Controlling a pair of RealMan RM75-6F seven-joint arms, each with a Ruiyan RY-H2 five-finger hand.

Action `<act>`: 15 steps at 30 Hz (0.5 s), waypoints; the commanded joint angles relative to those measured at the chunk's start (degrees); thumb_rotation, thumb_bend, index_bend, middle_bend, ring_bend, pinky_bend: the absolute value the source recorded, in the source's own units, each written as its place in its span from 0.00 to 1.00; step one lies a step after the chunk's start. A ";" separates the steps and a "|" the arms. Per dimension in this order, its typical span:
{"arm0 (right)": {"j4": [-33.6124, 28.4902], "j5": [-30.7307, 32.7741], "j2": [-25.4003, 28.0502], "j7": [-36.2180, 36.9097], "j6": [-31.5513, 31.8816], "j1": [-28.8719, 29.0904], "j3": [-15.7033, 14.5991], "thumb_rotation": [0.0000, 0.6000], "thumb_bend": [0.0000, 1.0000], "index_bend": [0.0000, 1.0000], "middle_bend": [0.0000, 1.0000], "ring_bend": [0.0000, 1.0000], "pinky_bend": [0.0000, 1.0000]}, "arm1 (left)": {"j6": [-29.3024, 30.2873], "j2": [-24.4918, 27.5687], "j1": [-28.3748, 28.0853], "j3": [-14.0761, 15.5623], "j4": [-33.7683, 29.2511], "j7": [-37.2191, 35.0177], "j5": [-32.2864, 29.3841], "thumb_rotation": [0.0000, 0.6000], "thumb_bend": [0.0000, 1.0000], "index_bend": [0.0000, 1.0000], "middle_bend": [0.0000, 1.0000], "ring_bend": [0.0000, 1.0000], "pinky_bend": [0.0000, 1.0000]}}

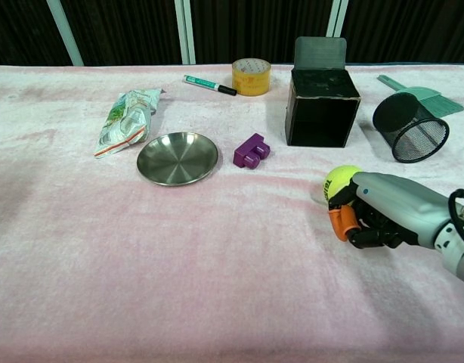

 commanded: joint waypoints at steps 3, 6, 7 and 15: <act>0.81 -0.17 -0.51 0.13 0.15 0.14 0.06 1.00 0.67 1.00 0.94 0.96 1.00 | 0.00 0.03 0.00 0.00 -0.05 -0.01 -0.01 1.00 0.46 0.13 0.07 0.02 0.00; 1.24 -0.31 -0.72 0.52 0.13 0.17 0.02 1.00 0.67 1.00 0.94 0.96 1.00 | -0.06 0.03 0.00 -0.01 -0.03 0.04 -0.13 1.00 0.46 0.13 0.07 0.02 0.00; 1.40 -0.31 -0.77 0.59 0.07 0.20 -0.01 1.00 0.67 1.00 0.94 0.96 1.00 | -0.06 0.02 0.00 -0.02 -0.04 0.07 -0.14 1.00 0.46 0.13 0.07 0.02 0.00; 2.51 0.30 -1.08 1.01 -0.73 0.49 0.07 1.00 0.67 1.00 0.94 0.96 1.00 | 0.04 -0.07 0.03 -0.11 -0.07 0.22 -0.36 1.00 0.46 0.13 0.07 0.02 0.00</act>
